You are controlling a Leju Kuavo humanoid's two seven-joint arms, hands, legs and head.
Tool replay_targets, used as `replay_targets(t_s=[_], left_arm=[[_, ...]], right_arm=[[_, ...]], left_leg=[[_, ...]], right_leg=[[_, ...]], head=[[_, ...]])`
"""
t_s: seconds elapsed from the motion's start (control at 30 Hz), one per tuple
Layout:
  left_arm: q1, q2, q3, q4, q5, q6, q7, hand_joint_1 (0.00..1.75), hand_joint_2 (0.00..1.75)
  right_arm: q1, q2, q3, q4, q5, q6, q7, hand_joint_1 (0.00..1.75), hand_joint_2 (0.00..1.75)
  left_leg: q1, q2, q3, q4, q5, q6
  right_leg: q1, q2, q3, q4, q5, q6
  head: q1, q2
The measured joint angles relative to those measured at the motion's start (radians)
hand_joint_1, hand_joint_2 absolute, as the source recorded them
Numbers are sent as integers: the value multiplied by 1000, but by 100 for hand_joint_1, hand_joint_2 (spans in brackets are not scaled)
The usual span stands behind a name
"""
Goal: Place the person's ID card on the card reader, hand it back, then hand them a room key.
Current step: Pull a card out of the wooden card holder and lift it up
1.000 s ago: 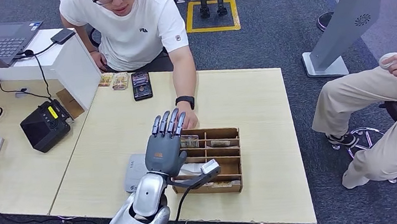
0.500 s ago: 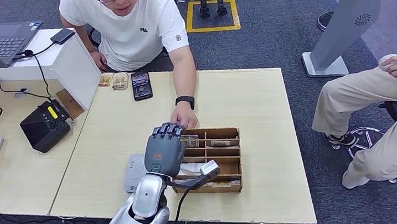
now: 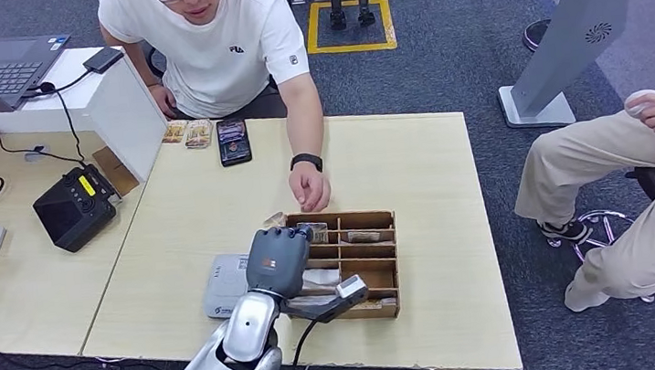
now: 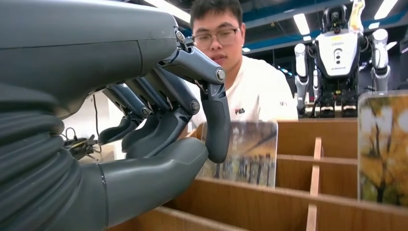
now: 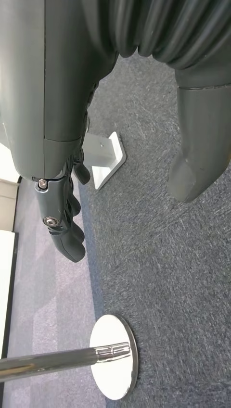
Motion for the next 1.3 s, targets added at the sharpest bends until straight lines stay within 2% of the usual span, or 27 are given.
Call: replay_targets(t_s=[0.03, 0.17, 0.2, 0.4, 0.77, 1.3], left_arm=[[0, 1, -2, 1, 0, -6, -2, 138, 175], [-1, 5, -8, 9, 2, -15, -9, 6, 175], [-3, 5, -9, 10, 2, -15, -12, 0, 175], [-14, 6, -13, 10, 4, 12, -11, 0, 175], [0, 8, -13, 9, 8, 160, 19, 0, 175], [7, 8, -13, 7, 9, 166, 16, 0, 175]], right_arm=[[0, 0, 0, 0, 3, 0, 3, 0, 175], [0, 0, 0, 0, 14, 0, 12, 0, 175], [0, 0, 0, 0, 13, 0, 11, 0, 175], [-1, 0, 0, 2, 13, 0, 10, 0, 175], [-1, 0, 0, 5, -8, 0, 6, 0, 175], [-1, 0, 0, 6, -18, 0, 2, 0, 175]], left_leg=[[0, 0, 0, 0, 0, 0], [0, 0, 0, 0, 0, 0], [0, 0, 0, 0, 0, 0], [0, 0, 1, 0, 0, 0], [0, 0, 1, 0, 0, 0], [0, 0, 1, 0, 0, 0]], right_leg=[[0, 0, 0, 0, 0, 0], [0, 0, 0, 0, 0, 0], [0, 0, 0, 0, 0, 0], [0, 0, 1, 0, 0, 0], [0, 0, 1, 0, 0, 0], [0, 0, 1, 0, 0, 0]], head=[[0, 0], [0, 0], [0, 0], [0, 0], [0, 0], [0, 0]])
